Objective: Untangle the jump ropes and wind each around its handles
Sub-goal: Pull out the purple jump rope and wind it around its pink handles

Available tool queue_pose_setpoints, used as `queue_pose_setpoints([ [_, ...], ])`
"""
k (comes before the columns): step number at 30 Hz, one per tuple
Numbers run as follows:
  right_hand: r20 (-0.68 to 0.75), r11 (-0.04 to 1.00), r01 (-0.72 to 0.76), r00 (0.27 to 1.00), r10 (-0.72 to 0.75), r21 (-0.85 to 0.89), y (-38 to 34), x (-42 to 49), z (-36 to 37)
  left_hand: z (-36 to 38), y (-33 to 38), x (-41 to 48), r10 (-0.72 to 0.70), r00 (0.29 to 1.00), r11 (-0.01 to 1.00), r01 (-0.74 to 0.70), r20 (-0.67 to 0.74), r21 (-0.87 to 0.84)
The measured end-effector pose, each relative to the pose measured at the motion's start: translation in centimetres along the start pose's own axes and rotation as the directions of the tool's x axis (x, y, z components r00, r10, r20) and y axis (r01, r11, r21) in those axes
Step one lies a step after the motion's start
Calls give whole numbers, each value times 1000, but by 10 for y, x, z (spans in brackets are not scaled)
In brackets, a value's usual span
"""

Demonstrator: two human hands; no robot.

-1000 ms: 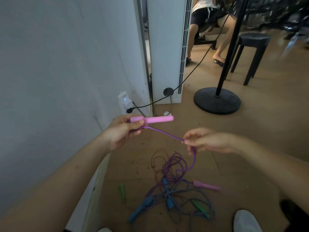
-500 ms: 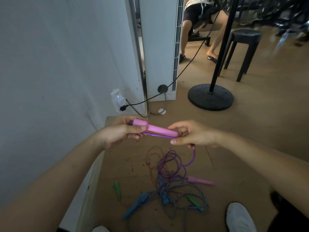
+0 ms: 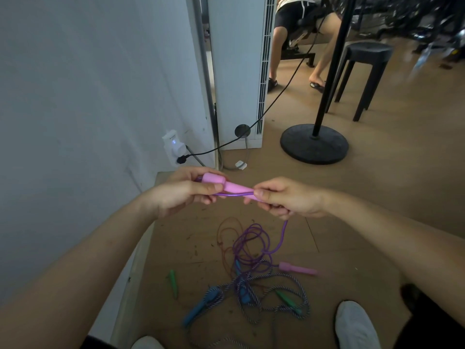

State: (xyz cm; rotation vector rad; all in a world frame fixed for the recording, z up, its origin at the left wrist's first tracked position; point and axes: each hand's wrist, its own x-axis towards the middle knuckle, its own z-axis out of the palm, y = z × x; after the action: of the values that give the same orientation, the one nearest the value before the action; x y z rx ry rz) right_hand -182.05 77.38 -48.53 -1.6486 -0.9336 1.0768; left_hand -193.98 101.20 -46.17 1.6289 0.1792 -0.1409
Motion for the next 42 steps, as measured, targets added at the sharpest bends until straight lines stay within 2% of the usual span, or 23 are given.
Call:
queue_pose_setpoints([
  [5, -17, 989, -25, 999, 28, 149, -1, -1, 2, 2, 2, 0, 13, 1000, 999, -14, -19, -44],
  [8, -46, 944, -27, 998, 45, 329, -3, -1, 4, 6, 6, 2, 5, 993, 972, -33, -117, -233],
  [10, -73, 888, 14, 997, 22, 459, -5, 1, 5, 8, 3, 3, -36, 979, 913, -49, -201, -404],
  [11, -87, 859, 35, 996, 11, 511, -7, 1, 5, 13, -1, 3, -58, 976, 900, -41, -212, -435],
  [14, -125, 801, 81, 992, -8, 593, -11, 3, 6, 47, -13, 0, -81, 989, 952, 40, -125, -304],
  [18, -184, 800, 133, 982, -29, 585, -13, 4, 6, 95, -11, -6, -101, 989, 982, 117, 110, -151],
  [20, -232, 832, 162, 972, -41, 531, -12, 4, 2, 95, -19, -8, -109, 979, 991, 120, 172, -57],
  [24, -346, 955, 144, 937, -47, 260, -3, 2, -13, 73, -34, -4, -66, 998, 997, 65, -17, -44],
  [28, -305, 997, 62, 950, -71, -39, 3, 0, -19, 58, -36, 0, -11, 996, 996, 19, -90, 85],
  [32, -363, 958, 32, 922, -138, -284, 3, -5, -20, 43, -39, 0, 2, 997, 962, 19, -76, 271],
  [36, -428, 860, -29, 876, -224, -509, 3, -12, -34, 21, -38, -3, -8, 1000, 901, 19, -28, 433],
  [38, -388, 817, -58, 898, -209, -573, 6, -13, -35, 14, -33, -6, 32, 998, 902, -3, -60, 432],
  [42, -274, 797, -85, 956, -104, -598, 6, -11, -30, 8, -20, -9, 168, 974, 907, -93, -151, 411],
])
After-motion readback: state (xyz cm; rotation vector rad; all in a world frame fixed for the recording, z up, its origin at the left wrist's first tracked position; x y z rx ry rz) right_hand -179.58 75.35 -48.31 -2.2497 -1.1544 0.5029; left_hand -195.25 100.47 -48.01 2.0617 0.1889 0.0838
